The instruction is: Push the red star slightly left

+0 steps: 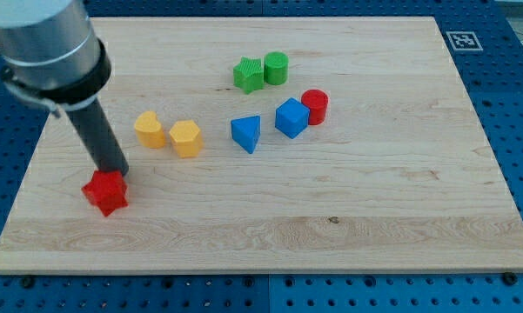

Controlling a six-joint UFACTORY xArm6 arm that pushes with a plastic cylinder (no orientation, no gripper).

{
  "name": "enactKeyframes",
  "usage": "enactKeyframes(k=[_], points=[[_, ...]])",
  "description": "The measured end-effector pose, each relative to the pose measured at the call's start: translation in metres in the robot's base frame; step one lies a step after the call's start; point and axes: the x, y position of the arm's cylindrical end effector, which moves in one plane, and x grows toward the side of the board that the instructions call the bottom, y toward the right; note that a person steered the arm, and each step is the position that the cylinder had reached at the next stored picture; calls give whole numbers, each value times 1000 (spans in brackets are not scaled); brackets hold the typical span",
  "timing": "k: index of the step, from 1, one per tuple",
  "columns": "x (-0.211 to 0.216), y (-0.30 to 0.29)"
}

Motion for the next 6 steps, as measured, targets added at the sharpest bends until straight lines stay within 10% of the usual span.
enactKeyframes(k=[6], points=[[45,-7]])
